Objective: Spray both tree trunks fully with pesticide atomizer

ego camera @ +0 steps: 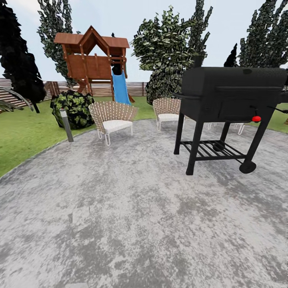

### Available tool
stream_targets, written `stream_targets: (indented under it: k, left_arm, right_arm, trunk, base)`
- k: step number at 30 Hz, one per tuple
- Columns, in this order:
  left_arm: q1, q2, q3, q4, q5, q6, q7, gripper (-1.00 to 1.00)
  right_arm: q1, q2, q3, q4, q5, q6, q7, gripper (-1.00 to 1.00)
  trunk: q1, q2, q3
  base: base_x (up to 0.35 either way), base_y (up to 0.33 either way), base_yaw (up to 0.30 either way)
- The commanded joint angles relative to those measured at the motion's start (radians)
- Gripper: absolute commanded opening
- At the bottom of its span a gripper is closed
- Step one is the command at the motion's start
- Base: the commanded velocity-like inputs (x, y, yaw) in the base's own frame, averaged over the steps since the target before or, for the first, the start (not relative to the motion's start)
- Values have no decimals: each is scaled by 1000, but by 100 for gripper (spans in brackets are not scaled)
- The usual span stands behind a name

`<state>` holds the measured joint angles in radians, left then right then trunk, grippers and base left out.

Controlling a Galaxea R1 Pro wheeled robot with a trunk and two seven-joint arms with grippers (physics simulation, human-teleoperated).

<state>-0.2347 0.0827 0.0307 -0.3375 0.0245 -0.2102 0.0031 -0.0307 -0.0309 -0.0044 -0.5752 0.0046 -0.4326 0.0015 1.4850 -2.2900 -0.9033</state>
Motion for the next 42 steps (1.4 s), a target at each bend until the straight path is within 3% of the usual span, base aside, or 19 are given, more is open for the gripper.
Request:
stream_targets:
  k: [1, 12, 42]
  left_arm:
    - [0, 0, 0, 0, 0, 0, 0, 100]
    - [0, 0, 0, 0, 0, 0, 0, 100]
    - [0, -1, -1, -2, 2, -6, -10, 100]
  right_arm:
    - [0, 0, 0, 0, 0, 0, 0, 100]
    - [0, 0, 0, 0, 0, 0, 0, 100]
    - [0, 0, -1, -2, -1, 0, 0, 100]
  trunk:
    - [0, 0, 0]
    - [0, 0, 0]
    - [0, 0, 0]
  base:
    - [281, 213, -275]
    - [217, 167, -275]
    - [4, 3, -275]
